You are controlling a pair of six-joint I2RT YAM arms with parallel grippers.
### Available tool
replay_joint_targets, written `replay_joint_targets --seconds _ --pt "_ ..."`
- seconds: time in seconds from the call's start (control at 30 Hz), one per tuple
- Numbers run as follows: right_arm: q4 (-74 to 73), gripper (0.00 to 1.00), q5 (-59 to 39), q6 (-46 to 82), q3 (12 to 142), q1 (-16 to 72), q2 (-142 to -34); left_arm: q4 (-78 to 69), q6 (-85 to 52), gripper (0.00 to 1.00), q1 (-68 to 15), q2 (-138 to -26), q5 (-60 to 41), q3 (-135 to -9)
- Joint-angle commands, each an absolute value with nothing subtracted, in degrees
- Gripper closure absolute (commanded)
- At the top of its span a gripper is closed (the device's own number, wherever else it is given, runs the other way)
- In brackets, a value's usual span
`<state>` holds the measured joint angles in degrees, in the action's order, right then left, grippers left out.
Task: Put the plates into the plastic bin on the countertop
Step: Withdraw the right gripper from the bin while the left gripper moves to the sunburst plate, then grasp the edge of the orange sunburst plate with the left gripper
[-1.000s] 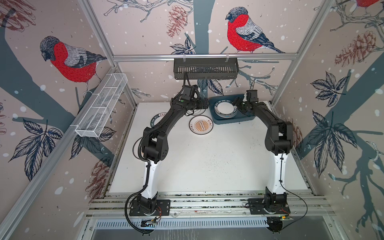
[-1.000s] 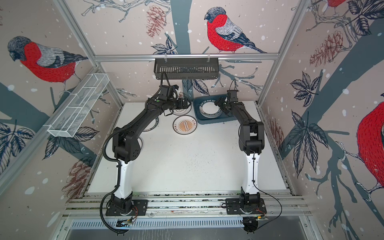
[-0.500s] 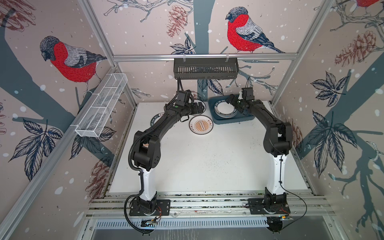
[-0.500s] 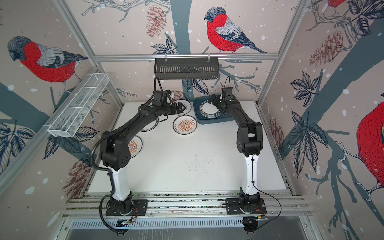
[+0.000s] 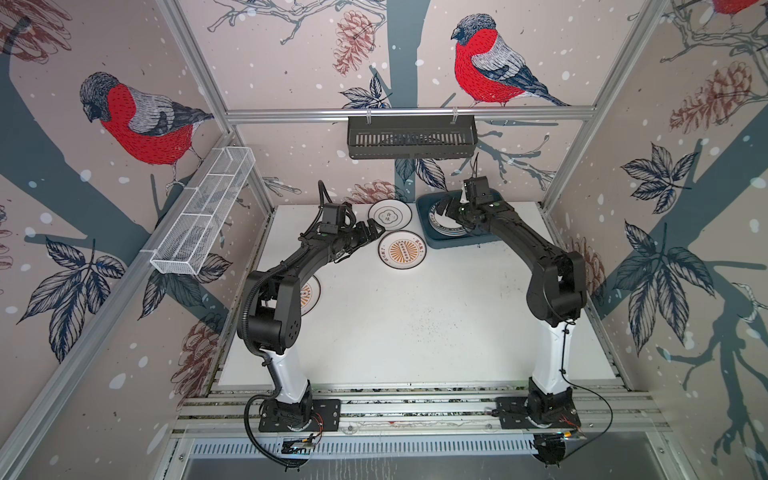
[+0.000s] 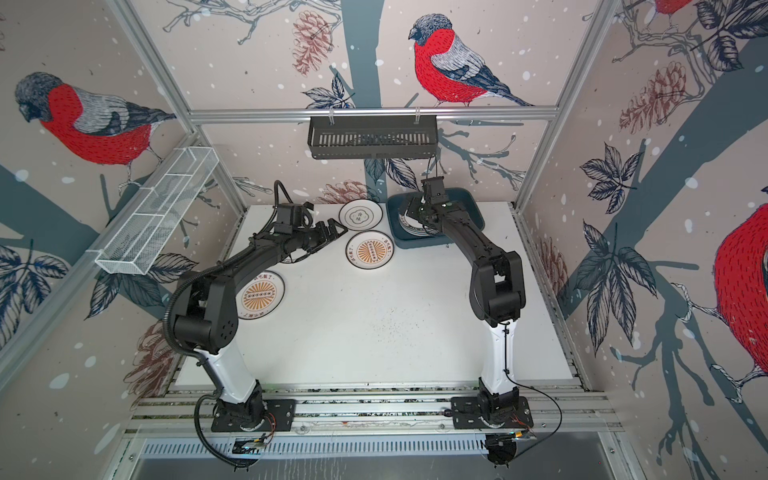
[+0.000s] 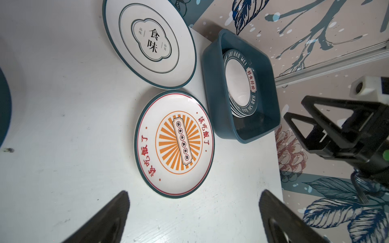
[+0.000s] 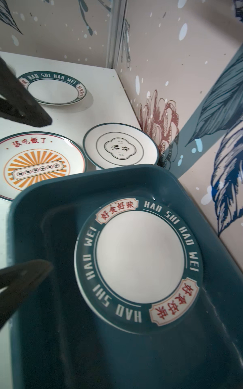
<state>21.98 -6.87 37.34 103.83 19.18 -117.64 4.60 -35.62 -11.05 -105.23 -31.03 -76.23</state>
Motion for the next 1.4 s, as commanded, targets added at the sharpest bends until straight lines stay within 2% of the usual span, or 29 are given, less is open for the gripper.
replay_joint_targets --seconds 0.0,0.3,0.53,0.73,1.1,1.37 --pt "20.2 0.00 -1.8 37.6 100.0 20.7 -114.1 0.4 -36.4 0.04 -10.2 -106.8 -37.2 -75.9" --pt "17.5 0.00 5.0 42.9 85.1 24.1 -102.1 5.2 -30.8 0.06 -9.0 -111.7 -41.5 -76.9" --pt "16.9 0.00 9.3 46.4 75.3 27.4 -93.5 10.7 -24.7 0.06 -8.7 -116.1 -40.5 -79.2" --pt "13.3 0.00 10.5 50.3 67.4 29.3 -87.8 10.1 -27.2 0.08 -8.6 -119.1 -38.0 -79.6" --pt "17.6 0.00 14.1 53.7 67.0 30.9 -85.6 6.1 -32.7 0.15 -8.7 -124.6 -40.1 -81.3" --pt "21.3 0.00 16.5 56.0 66.0 31.7 -83.6 4.4 -35.8 0.27 -9.4 -127.1 -39.1 -82.2"
